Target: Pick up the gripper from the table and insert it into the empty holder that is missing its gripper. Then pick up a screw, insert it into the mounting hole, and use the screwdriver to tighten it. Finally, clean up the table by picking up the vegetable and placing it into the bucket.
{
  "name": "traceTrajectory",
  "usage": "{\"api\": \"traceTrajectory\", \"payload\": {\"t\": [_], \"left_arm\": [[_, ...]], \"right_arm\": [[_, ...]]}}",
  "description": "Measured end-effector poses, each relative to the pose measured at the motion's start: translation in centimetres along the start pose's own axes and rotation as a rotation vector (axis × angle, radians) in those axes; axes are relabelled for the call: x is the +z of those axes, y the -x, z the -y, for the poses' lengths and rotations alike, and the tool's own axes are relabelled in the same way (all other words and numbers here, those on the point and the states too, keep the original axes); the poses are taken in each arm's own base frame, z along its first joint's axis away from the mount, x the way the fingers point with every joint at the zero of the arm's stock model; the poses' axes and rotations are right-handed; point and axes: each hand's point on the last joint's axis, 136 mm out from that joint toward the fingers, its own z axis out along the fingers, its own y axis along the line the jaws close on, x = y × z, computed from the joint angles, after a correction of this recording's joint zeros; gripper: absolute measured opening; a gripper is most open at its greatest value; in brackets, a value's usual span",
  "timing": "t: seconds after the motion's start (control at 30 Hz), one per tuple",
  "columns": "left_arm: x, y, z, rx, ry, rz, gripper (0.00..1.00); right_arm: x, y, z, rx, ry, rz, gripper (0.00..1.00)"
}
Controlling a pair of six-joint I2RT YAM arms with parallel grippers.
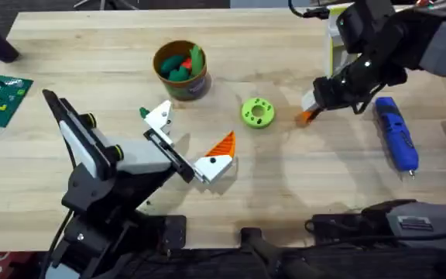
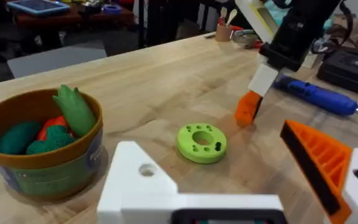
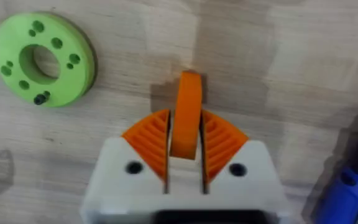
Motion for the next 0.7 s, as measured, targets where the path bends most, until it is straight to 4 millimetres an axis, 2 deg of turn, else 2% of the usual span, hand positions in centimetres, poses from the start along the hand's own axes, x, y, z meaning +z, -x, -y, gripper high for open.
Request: {"api": "traceTrajectory", "payload": {"t": [0.07,0.1,0.23,0.33,0.43,0.57,0.7], "left_arm": [[0.0,0.0,0.0,0.000,0.000,0.000,0.995],[0.0,0.0,0.0,0.000,0.000,0.000,0.995],[0.0,0.0,0.0,0.000,0.000,0.000,0.995],[0.0,0.0,0.0,0.000,0.000,0.000,0.995],[0.0,0.0,0.0,0.000,0.000,0.000,0.995],[0.0,0.0,0.0,0.000,0.000,0.000,0.995],[0.0,0.0,0.0,0.000,0.000,0.000,0.995]], "right_arm": [[0.0,0.1,0.0,-0.001,0.000,0.003,0.048],[0.0,0.1,0.0,0.000,0.000,0.004,0.021],[-0.2,-0.1,0.0,0.000,-0.001,-0.004,0.017],[-1.1,-0.4,0.0,0.000,-0.001,-0.009,0.017],[-3.3,0.5,-0.1,0.000,0.009,0.046,0.017],[-7.5,2.3,-0.7,-0.002,0.048,0.184,0.017],[-10.7,2.6,-1.3,-0.009,0.089,0.291,0.017]]}}
